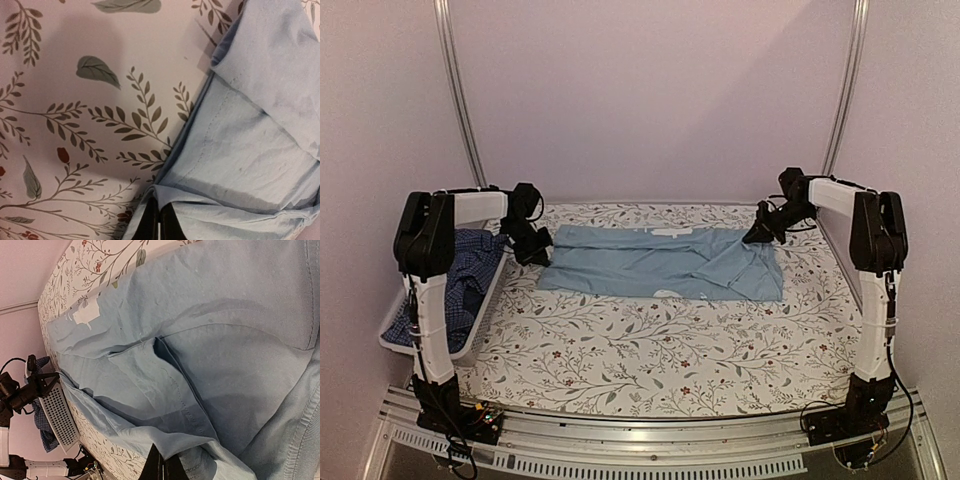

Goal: Fold and stack the mixed laundry pile
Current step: Fold the 1/3-folded T-shirt at the center of the board.

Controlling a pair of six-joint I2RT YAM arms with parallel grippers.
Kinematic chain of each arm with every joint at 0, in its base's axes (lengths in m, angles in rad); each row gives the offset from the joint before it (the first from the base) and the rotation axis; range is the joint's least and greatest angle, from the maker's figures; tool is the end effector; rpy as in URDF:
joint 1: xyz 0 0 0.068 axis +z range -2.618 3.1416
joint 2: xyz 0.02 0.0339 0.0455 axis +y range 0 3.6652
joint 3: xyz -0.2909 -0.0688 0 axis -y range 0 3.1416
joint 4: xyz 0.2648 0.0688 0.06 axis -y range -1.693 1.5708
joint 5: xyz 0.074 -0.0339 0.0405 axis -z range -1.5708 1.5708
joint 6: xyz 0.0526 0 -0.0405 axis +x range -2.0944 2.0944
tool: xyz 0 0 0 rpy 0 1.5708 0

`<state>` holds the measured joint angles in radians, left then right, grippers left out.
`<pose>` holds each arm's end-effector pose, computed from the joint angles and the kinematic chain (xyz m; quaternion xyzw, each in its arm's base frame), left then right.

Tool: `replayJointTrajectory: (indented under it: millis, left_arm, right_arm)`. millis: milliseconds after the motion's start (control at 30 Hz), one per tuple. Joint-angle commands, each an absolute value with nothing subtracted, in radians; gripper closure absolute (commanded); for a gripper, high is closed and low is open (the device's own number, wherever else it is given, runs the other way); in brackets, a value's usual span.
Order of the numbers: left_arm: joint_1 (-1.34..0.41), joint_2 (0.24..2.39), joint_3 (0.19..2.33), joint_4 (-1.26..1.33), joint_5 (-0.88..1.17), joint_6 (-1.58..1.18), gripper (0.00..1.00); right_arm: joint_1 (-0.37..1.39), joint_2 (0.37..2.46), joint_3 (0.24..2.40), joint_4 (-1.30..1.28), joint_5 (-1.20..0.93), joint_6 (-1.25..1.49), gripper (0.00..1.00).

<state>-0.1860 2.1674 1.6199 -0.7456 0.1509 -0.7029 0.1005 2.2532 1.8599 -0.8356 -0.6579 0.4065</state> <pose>0.4656 -0.0957 0.1464 -0.2423 0.9574 -0.1267 0.0925 0.5040 0.0831 0.1843 0.0878 0.9301 0.3485 0.0760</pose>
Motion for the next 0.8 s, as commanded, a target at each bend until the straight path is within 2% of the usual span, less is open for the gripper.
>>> replayJointTrajectory:
  millis: [0, 100, 167, 200, 233, 267, 300, 333, 367, 467, 600, 767]
  left_arm:
    - [-0.164, 2.192, 1.645, -0.728, 0.157, -0.681, 1.0]
    - [-0.156, 2.194, 1.649, -0.724, 0.179, -0.668, 1.0]
    - [-0.15, 2.187, 1.653, -0.724, 0.202, -0.654, 0.97]
    - [-0.15, 2.176, 1.651, -0.723, 0.198, -0.648, 0.92]
    - [-0.149, 2.164, 1.648, -0.721, 0.193, -0.64, 0.84]
    - [-0.148, 2.148, 1.642, -0.716, 0.19, -0.633, 0.74]
    - [-0.149, 2.13, 1.636, -0.714, 0.186, -0.625, 0.66]
    - [-0.146, 2.113, 1.627, -0.708, 0.184, -0.617, 0.59]
    - [-0.148, 2.096, 1.619, -0.707, 0.182, -0.608, 0.55]
    - [-0.146, 2.039, 1.579, -0.705, 0.195, -0.589, 0.47]
    - [-0.146, 1.968, 1.483, -0.7, 0.203, -0.584, 0.46]
    - [-0.145, 1.936, 1.381, -0.696, 0.204, -0.573, 0.47]
  right_arm:
    - [0.097, 2.277, 1.924, -0.831, -0.659, 0.407, 1.0]
    - [0.095, 2.28, 1.945, -0.849, -0.666, 0.395, 0.99]
    - [0.089, 2.28, 1.95, -0.872, -0.675, 0.376, 0.92]
    - [0.087, 2.263, 1.94, -0.873, -0.667, 0.36, 0.87]
    - [0.08, 2.246, 1.92, -0.866, -0.658, 0.353, 0.79]
    - [0.072, 2.215, 1.897, -0.856, -0.653, 0.345, 0.68]
    - [0.06, 2.191, 1.866, -0.853, -0.648, 0.342, 0.5]
    - [0.047, 2.147, 1.834, -0.848, -0.646, 0.335, 0.42]
    - [0.034, 2.118, 1.795, -0.838, -0.642, 0.329, 0.38]
    - [0.011, 1.986, 1.64, -0.805, -0.609, 0.302, 0.38]
    - [0.01, 1.819, 1.36, -0.722, -0.599, 0.275, 0.42]
    - [0.013, 1.716, 1.162, -0.649, -0.599, 0.256, 0.48]
